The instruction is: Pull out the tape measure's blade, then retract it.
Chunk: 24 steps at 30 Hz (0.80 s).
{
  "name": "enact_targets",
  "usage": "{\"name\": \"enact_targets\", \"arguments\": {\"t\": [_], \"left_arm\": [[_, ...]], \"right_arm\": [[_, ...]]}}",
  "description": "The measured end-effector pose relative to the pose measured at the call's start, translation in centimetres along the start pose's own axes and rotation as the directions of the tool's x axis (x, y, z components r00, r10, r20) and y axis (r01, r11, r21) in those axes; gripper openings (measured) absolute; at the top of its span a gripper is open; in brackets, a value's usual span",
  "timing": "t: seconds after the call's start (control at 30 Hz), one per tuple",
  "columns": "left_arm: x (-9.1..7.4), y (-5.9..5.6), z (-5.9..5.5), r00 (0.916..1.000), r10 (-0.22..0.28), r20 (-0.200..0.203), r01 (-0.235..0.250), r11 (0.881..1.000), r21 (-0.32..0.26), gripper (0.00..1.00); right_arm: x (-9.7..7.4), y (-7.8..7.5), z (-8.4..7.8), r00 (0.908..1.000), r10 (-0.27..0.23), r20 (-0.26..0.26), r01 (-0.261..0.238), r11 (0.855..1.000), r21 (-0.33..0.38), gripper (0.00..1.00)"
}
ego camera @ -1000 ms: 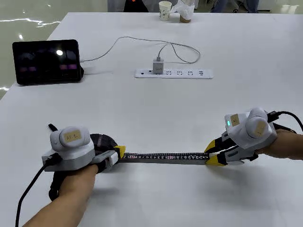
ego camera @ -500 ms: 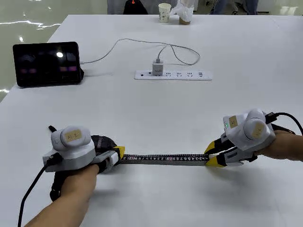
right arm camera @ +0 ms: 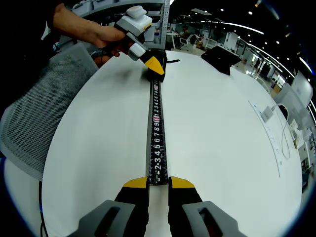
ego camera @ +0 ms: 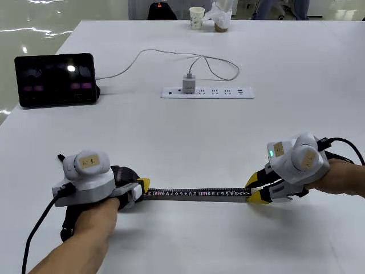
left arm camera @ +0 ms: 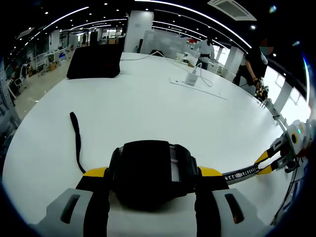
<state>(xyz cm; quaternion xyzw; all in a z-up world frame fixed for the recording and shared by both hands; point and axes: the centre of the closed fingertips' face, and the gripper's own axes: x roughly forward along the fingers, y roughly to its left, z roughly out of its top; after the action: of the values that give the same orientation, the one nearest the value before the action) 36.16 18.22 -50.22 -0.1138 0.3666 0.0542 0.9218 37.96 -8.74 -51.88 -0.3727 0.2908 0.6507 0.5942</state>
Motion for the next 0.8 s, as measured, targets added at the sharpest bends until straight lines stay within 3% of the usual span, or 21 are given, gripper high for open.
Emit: {"name": "enact_targets", "arguments": {"t": [0.5, 0.8], "left_arm": [[-0.19, 0.12, -0.11, 0.9996, 0.016, -0.025, -0.015, 1.000, 0.027, 0.61], [-0.18, 0.12, -0.10, 0.9998, 0.006, -0.017, -0.005, 1.000, 0.023, 0.61]], "right_arm": [[-0.03, 0.13, 0.12, 1.0000, 0.002, 0.001, -0.002, 1.000, 0.012, 0.10], [-0.04, 0.12, 0.18, 1.0000, 0.001, -0.002, -0.001, 1.000, 0.014, 0.10]]}}
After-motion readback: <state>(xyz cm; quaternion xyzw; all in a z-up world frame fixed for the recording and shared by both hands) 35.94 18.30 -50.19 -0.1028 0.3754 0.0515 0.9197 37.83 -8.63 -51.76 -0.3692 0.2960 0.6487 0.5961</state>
